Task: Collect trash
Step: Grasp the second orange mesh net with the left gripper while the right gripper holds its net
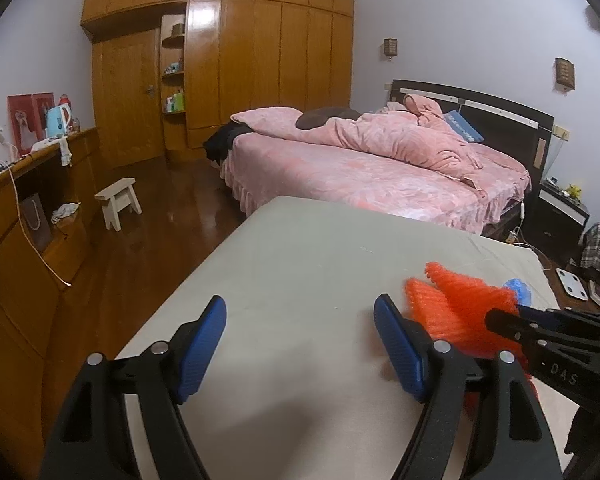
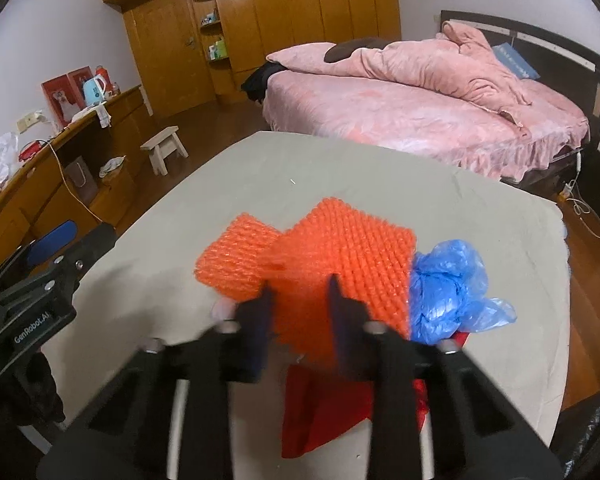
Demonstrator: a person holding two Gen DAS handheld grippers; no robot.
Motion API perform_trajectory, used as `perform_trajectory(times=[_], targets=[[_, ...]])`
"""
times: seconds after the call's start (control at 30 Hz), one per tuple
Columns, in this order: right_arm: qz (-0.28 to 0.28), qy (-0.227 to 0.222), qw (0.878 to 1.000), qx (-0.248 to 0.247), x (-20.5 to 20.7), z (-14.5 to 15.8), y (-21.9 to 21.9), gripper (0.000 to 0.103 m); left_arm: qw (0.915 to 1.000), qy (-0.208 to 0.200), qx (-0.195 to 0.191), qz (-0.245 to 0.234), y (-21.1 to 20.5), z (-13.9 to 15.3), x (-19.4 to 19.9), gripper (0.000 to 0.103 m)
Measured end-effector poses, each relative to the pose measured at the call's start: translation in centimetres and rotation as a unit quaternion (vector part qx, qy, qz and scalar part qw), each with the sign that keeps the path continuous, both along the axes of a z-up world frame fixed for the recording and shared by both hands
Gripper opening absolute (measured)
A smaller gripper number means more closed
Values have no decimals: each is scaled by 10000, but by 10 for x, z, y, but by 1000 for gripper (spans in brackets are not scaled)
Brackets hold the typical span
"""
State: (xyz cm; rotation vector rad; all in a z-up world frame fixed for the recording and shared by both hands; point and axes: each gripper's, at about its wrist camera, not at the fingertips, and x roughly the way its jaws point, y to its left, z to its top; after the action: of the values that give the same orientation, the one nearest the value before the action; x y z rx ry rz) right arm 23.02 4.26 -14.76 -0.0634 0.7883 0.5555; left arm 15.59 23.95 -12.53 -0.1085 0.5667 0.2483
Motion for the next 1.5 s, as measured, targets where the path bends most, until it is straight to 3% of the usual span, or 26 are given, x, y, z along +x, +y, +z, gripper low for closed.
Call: perform_trajectory(times=[0.27, 0.37, 0.77, 0.83, 0.9, 1.1, 1.5], targets=[[-137, -196, 9996, 134, -14, 10, -27, 13, 9989, 73, -130, -451, -26, -2, 4, 75], [-156, -276, 9995, -32, -21, 10, -40, 13, 9973, 157, -230, -674, -41, -7, 10, 75], [-434, 16, 9990, -53, -21, -17, -81, 13, 9887, 689, -620, -1179, -80, -43, 40, 75], [-456, 16, 9990, -24, -19, -18, -83, 13, 9868, 761, -691, -1251, -83, -48, 41, 65], [-469, 31, 9989, -7, -17, -19, -85, 13, 9845, 837, -752, -1342, -86, -53, 42, 50], [-476, 43, 9989, 17, -17, -20, -86, 13, 9836, 624, -745, -1522, -93, -41, 34, 18], [-479, -210, 9985, 187, -30, 13, -98, 13, 9888, -129, -483, -1405, -101, 8, -7, 11]])
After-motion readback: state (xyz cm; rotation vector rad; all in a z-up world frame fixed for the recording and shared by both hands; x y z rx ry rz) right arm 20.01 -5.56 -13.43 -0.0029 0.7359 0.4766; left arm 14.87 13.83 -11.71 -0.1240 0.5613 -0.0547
